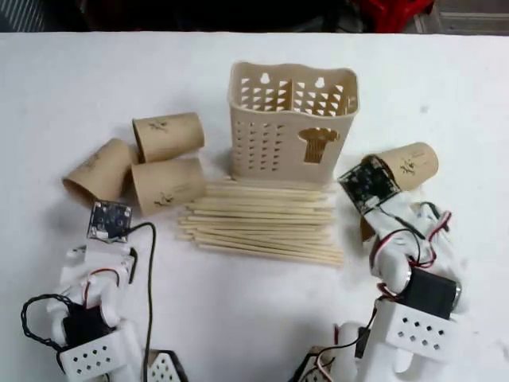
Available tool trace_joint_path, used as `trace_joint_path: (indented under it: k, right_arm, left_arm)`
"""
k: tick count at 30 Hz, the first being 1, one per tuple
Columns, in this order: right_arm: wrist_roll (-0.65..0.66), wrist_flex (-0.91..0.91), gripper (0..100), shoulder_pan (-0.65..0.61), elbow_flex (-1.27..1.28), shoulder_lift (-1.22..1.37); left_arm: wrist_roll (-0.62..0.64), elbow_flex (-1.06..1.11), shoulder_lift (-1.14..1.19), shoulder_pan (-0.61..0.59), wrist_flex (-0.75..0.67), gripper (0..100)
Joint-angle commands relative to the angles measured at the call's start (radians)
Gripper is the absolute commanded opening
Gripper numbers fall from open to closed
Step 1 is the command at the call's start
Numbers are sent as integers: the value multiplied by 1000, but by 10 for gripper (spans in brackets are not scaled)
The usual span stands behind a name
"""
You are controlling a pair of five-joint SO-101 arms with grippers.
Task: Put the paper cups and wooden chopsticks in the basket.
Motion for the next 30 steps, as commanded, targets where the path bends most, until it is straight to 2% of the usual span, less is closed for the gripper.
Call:
trace_joint_path:
  k: [1,7,12,17,26,30]
  right_arm:
    - [12,4,230,54,-18,-1]
    - [-74,-108,230,62,75,10]
    - [-91,-166,231,119,80,105]
    - [-152,-214,231,113,80,203]
    - [-287,-136,230,-51,77,189]
    - [-324,-177,228,-105,124,182]
  left_arm:
    - [12,-2,-5,12,-25,238]
    - [12,-2,-5,12,-25,238]
    - [12,-2,-5,12,-25,238]
    - [12,-2,-5,12,-25,238]
    - [12,-2,-5,12,-25,238]
    - [12,-2,-5,12,-25,238]
